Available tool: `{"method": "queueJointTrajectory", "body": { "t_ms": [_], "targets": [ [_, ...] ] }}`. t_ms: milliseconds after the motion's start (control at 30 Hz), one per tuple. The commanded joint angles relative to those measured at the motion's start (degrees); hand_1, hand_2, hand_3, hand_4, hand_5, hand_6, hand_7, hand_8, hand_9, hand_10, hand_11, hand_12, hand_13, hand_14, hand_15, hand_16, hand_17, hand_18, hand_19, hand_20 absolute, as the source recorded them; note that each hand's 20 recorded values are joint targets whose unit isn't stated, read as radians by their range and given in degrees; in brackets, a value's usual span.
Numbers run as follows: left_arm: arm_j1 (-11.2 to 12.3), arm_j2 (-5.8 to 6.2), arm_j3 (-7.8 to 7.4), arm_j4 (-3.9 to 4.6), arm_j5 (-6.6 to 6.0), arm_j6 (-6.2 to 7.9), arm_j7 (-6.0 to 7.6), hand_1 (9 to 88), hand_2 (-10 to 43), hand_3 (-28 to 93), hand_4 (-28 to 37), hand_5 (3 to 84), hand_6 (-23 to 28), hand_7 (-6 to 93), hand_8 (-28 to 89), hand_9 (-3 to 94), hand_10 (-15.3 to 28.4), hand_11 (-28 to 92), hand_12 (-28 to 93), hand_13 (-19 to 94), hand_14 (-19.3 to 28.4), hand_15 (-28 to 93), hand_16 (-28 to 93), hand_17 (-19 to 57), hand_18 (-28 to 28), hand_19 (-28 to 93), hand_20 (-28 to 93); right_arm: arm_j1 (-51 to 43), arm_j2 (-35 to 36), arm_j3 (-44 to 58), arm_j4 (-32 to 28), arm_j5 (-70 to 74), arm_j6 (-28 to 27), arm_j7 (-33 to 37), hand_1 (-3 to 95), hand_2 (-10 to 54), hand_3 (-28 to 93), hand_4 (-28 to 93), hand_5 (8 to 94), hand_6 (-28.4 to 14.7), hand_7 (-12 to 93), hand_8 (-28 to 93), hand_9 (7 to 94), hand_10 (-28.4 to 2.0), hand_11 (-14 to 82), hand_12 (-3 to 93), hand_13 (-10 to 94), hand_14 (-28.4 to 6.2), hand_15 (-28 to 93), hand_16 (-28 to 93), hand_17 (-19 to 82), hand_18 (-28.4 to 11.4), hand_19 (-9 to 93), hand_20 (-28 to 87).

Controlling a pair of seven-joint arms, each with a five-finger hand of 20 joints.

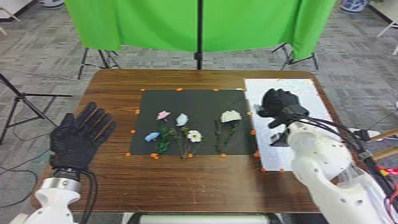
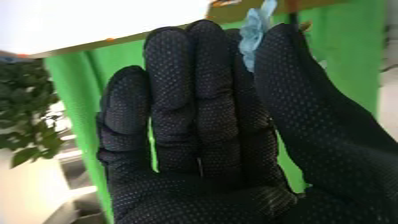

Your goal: Arrange flowers

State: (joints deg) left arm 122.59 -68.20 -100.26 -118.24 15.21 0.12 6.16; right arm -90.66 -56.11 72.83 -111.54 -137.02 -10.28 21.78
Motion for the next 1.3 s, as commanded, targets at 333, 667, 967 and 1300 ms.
{"method": "queueJointTrajectory", "body": {
  "t_ms": [333, 667, 967, 1300],
  "targets": [
    [0.2, -0.19, -1.34, 0.07, -2.86, 3.51, 1.28, 27.4, 11.7, 76, -28.3, 46.6, 7.8, 15.8, -9, 41.1, 15.6, 25, 15, 31, 16.4, 46, -5, -6.4, 16.5, 37, 16, -3.1, -2.3, -3.7, -0.3, 0.7, -3.2, -2.4, 56.0, -9.5, 70, -28, 65.2, -2.7, 31, -3, 77.2, -11.3, 12.6, 41.1, 63, -7.5, 46, 37, 30, -21.9, 80, 36],
    [0.8, -0.32, -0.71, -0.45, -5.09, 5.89, 2.19, 27.6, 12.0, 77, -28.3, 47.8, 7.9, 16.8, -9, 42.2, 15.7, 26, 14, 32, 16.5, 47, -5, -6.3, 16.5, 37, 17, -4.2, -2.9, -3.7, -1.2, 1.1, -4.2, -1.9, 55.4, -9.5, 71, -28, 63.0, -2.6, 30, -4, 74.7, -11.5, 14.2, 38.1, 62, -7.8, 46, 35, 30, -21.9, 80, 35],
    [1.0, -0.27, -0.89, -0.56, -5.32, 6.27, 2.42, 27.5, 12.0, 77, -28.3, 48.0, 7.9, 17.4, -9, 42.3, 15.7, 26, 14, 32, 16.5, 48, -5, -6.3, 16.5, 38, 17, -4.1, -2.2, -2.3, -2.7, 3.5, 1.0, 1.4, 46.9, -9.5, 79, -28, 57.6, -3.2, 29, -16, 64.8, -15.8, 29.7, 22.9, 60, -11.6, 52, 27, 30, -22.4, 81, 32],
    [0.3, 0.16, -0.74, -0.11, -5.23, 6.22, 2.11, 27.2, 12.0, 77, -28.3, 48.1, 8.1, 17.4, -10, 42.4, 15.7, 27, 14, 32, 16.5, 48, -6, -6.2, 16.4, 38, 17, -3.8, -2.1, -0.1, -3.8, 4.8, 2.9, 0.8, 43.4, -9.5, 81, -28, 55.7, -4.2, 30, -16, 60.6, -17.3, 30.4, 20.5, 56, -13.8, 54, 20, 29, -22.3, 80, 29]
  ]
}}
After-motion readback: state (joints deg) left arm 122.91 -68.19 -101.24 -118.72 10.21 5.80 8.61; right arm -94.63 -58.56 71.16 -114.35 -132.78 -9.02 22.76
